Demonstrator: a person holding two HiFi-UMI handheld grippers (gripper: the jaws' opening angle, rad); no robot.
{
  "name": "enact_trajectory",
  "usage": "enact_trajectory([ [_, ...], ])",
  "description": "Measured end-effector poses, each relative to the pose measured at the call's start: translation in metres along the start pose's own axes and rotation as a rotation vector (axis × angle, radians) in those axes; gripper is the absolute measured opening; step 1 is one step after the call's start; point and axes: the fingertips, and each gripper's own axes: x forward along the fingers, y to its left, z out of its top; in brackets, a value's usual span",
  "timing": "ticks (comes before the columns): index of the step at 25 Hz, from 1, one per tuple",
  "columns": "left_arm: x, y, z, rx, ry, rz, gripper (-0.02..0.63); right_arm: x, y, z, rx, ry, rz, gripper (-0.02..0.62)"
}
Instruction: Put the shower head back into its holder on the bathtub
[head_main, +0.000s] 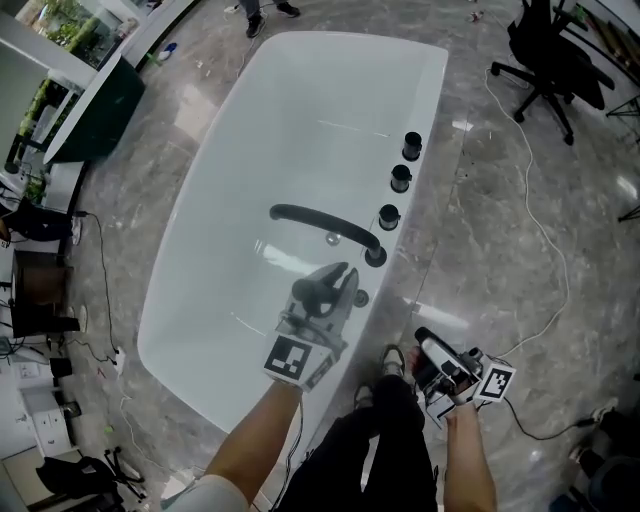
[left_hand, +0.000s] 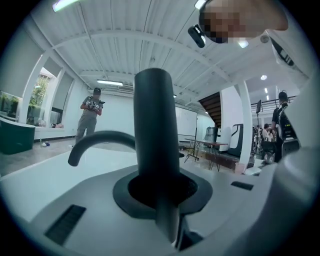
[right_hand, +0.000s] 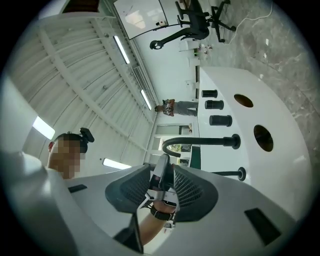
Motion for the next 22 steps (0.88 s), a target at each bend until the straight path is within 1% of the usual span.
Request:
enact_trajectory([
  [4, 0.012, 0.002, -0.045, 0.001, 0.036, -0.009, 0.055, 0.007, -0.011, -0.009, -0.12, 0.025, -0.033, 0.15],
  [7, 0.018, 0.004, -0.068, 0.003, 0.046, -0.012, 0.055, 0.016, -0.02, -0.016, -0.22, 0.06, -0.069, 0.148],
  [9, 0.018, 0.006, -0.08, 0.004, 0.052, -0.001, 0.055, 0.021, -0.024, -0.017, -0.264, 0.073, -0.083, 0.141],
  [15, 0.023, 0.011, -0.105, -0.003, 0.046, 0.01, 0.055, 0.026, -0.032, -0.019, -0.313, 0.092, -0.099, 0.133],
  [22, 0.022, 0.011, -0.124, 0.012, 0.061, 0.008, 0.055, 0.023, -0.032, -0.016, -0.322, 0.073, -0.104, 0.133],
])
